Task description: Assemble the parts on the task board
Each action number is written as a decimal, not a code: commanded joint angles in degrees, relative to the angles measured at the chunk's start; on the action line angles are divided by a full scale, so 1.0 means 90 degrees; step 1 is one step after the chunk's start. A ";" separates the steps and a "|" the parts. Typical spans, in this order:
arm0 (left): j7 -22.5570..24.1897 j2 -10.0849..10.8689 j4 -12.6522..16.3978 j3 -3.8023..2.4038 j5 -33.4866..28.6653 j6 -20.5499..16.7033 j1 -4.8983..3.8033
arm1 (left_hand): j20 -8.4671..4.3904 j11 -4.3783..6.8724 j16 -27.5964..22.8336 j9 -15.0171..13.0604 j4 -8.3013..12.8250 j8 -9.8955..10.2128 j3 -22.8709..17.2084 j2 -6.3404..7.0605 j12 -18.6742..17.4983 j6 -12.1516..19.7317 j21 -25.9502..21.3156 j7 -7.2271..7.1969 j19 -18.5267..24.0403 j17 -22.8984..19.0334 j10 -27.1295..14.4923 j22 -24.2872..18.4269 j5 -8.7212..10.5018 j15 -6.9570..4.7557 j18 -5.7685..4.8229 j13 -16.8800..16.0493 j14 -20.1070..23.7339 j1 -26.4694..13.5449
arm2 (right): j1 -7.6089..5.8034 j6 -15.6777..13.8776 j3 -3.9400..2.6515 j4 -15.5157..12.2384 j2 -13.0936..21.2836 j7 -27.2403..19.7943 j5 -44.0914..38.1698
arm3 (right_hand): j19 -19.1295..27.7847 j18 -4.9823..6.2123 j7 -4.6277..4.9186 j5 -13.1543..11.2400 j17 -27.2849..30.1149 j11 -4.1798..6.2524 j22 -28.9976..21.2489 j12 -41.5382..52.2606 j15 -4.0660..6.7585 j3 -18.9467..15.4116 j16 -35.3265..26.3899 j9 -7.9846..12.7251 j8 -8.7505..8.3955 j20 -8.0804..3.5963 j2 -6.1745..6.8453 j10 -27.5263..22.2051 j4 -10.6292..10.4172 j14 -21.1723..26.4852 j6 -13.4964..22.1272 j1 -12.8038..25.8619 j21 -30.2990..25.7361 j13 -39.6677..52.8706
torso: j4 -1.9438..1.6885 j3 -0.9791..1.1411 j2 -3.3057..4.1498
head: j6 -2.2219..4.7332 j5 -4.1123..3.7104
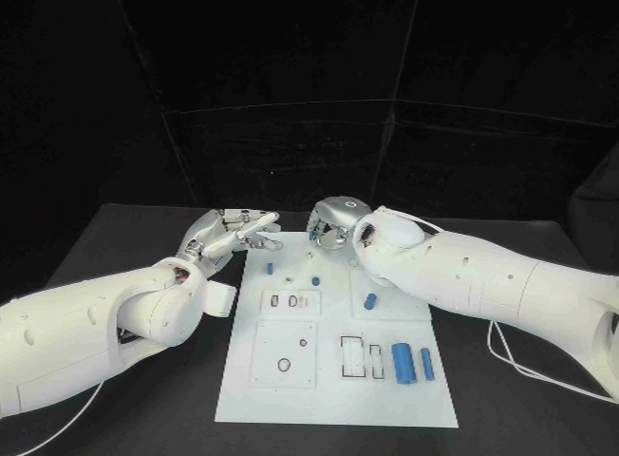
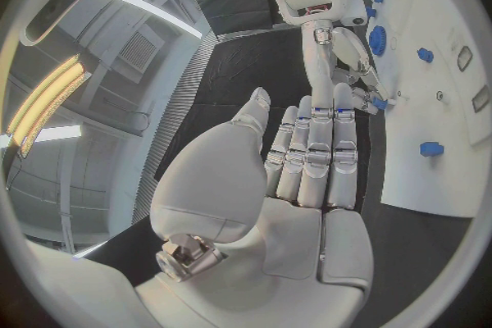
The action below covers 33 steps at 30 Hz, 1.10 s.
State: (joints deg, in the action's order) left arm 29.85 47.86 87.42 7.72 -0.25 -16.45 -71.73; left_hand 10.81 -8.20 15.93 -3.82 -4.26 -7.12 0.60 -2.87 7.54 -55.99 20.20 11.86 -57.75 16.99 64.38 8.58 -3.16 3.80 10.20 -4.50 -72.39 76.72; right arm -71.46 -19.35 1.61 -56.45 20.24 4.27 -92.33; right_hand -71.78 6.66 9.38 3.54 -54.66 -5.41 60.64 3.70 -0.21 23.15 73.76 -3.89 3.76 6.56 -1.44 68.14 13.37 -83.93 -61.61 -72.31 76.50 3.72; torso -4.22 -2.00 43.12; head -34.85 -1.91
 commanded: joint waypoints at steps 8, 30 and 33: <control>-0.0041 -0.0005 0.0009 -0.0005 -0.0011 0.0103 -0.0016 | -0.0006 0.0016 -0.0042 0.0008 0.0038 0.0029 0.0016 -0.0046 -0.0025 0.0028 -0.0030 0.0008 -0.0050 0.0007 -0.0042 -0.0010 0.0001 0.0057 0.0028 0.0006 0.0000 -0.0003 | 0.0003 0.0151 0.0008 -0.0010 -0.0023 0.0103 -0.0174 | 0.0053 -0.0065 0.0001 0.0014 0.0007 -0.0005 -0.0007 -0.0018 -0.0044 0.0043 0.0038 0.0004 -0.0018 0.0022 0.0116 -0.0072 -0.0011 -0.0058 0.0068 0.0012 0.0040 -0.0009 | -0.0004 0.0001 0.0005 | -0.0021 0.0003; -0.0111 -0.0005 -0.0018 -0.0003 -0.0011 0.0131 -0.0020 | -0.0004 0.0014 -0.0045 0.0006 0.0045 0.0028 0.0019 -0.0049 -0.0024 0.0031 -0.0033 0.0010 -0.0050 0.0018 -0.0046 -0.0013 0.0002 0.0059 0.0027 0.0007 0.0005 -0.0011 | 0.0003 -0.0051 0.0008 -0.0118 0.0072 0.0176 -0.0212 | 0.0057 -0.0066 0.0012 0.0039 0.0036 -0.0018 0.0002 -0.0014 -0.0054 0.0063 0.0030 0.0002 -0.0013 0.0034 0.0204 -0.0122 -0.0027 -0.0046 0.0089 0.0030 0.0049 -0.0006 | -0.0009 0.0008 0.0007 | -0.0053 0.0002; -0.0113 -0.0006 -0.0022 -0.0003 -0.0011 0.0133 -0.0020 | -0.0004 0.0014 -0.0045 0.0006 0.0045 0.0028 0.0019 -0.0049 -0.0024 0.0031 -0.0033 0.0010 -0.0050 0.0018 -0.0046 -0.0013 0.0002 0.0059 0.0027 0.0007 0.0005 -0.0011 | 0.0003 -0.0065 0.0008 -0.0130 0.0075 0.0174 -0.0213 | 0.0057 -0.0066 0.0012 0.0039 0.0036 -0.0018 0.0002 -0.0014 -0.0054 0.0063 0.0030 0.0002 -0.0013 0.0034 0.0204 -0.0122 -0.0027 -0.0046 0.0089 0.0030 0.0049 -0.0006 | -0.0008 0.0004 0.0004 | -0.0057 -0.0004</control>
State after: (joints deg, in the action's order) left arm 29.06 47.86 87.21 7.74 -0.29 -16.04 -71.81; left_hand 10.81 -8.20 15.70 -3.82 -4.10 -7.12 0.76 -2.87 7.54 -55.99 20.20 11.86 -57.74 17.10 64.39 8.53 -3.16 3.80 10.20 -4.52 -72.39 76.72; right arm -71.43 -19.54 1.63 -57.49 20.87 5.40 -93.75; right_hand -71.57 6.66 9.64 3.54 -54.38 -5.62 60.61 3.69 -0.20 23.35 73.76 -3.85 3.76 6.76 -0.08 67.53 13.20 -83.94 -61.18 -71.99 76.72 3.68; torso -4.27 -1.94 43.18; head -35.34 -1.92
